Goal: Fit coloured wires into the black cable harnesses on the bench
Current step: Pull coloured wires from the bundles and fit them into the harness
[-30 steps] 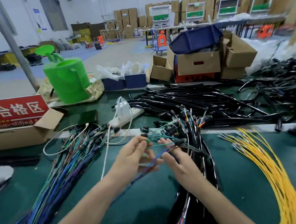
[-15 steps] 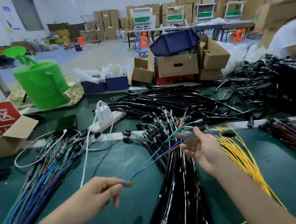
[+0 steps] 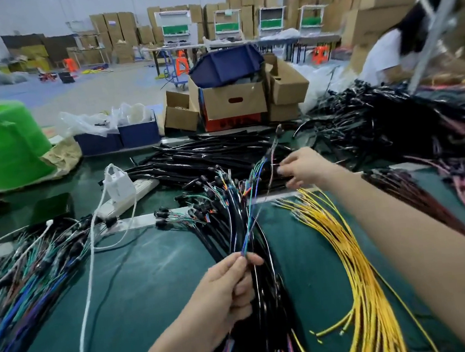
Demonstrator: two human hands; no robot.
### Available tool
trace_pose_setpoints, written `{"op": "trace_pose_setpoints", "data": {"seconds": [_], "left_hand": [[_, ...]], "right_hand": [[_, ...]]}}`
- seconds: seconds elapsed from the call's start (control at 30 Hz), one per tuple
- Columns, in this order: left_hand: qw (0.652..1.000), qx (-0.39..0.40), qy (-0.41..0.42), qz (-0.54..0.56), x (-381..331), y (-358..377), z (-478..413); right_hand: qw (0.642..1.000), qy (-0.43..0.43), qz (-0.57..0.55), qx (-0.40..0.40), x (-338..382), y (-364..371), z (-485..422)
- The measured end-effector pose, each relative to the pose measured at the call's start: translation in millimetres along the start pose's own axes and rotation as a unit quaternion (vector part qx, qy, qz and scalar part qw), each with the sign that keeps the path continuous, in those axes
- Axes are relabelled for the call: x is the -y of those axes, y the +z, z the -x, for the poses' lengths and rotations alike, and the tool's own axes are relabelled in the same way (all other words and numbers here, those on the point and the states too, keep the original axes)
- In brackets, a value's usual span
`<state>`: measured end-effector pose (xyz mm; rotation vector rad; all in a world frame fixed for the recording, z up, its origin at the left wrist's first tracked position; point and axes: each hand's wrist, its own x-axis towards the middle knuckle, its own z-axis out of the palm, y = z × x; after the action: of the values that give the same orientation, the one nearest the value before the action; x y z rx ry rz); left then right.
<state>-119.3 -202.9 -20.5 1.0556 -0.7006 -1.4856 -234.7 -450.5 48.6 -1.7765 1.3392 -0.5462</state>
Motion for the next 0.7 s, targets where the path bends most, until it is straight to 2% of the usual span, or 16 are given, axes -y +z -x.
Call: {"op": "trace_pose_setpoints", "data": {"seconds": [0.07,0.17,0.4,0.47,0.63,0.7], "left_hand": [[0.997,0.005,-0.022,0.071,11.6,5.4,-11.2],[0.990,0.023,-0.033,0.136,28.4,1.5,-15.9],[0.978,0.031,-0.030,0.202,31.5,-4.0,-19.7],[0.978,0.033,-0.032,0.205,30.5,-4.3,-19.7],[0.978,0.034,-0.037,0.203,29.2,-6.3,-18.7],[0.979,0.035,-0.033,0.200,29.6,-6.5,-18.4]], "right_hand": [[0.977,0.016,0.211,-0.021,-33.4,-0.9,9.8],[0.936,0.064,0.346,-0.002,-73.1,-3.8,28.8],[0.920,0.078,0.384,-0.013,-92.5,3.4,34.7],[0.905,0.066,0.421,-0.010,-89.4,4.4,32.8],[0.836,0.012,0.548,-0.036,-82.8,16.8,32.1],[0.846,0.006,0.530,-0.059,-79.9,16.2,29.5]]}}
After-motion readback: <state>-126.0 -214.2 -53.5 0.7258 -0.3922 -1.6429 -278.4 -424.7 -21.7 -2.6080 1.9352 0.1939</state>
